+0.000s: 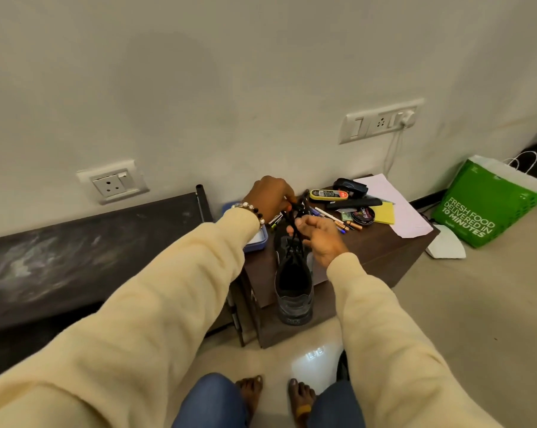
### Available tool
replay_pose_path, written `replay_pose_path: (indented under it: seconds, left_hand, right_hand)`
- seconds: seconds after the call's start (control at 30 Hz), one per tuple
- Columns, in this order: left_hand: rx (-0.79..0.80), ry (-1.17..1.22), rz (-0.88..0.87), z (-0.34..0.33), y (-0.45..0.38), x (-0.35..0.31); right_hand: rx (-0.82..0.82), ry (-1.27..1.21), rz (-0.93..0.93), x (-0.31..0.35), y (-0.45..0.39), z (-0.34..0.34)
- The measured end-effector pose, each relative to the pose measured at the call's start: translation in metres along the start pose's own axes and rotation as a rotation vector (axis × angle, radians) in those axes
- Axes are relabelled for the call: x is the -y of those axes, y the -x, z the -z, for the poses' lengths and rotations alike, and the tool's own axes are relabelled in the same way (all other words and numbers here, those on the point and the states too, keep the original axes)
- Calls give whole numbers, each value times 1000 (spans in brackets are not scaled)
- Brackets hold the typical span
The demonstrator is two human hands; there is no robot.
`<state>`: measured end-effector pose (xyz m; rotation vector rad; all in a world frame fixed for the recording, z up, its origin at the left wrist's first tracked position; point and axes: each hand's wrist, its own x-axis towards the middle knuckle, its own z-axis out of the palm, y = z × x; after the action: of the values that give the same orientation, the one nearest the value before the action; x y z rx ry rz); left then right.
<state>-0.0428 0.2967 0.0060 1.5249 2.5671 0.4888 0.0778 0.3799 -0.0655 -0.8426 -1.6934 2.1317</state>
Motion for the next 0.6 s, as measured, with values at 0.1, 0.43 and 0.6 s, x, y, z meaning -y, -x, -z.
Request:
replay_pose_path:
  seconds: [0.1, 0.43, 0.6]
  left_hand:
    - [-112, 177, 158, -22, 8, 15]
    - [-328, 1058, 633, -130, 29, 7]
    - [-293, 940, 563, -141, 27, -10]
  right_hand:
    - [38, 238, 93, 4, -11, 9]
    - [167, 1033, 173, 24, -32, 12]
    - [64, 778, 59, 16, -35, 7]
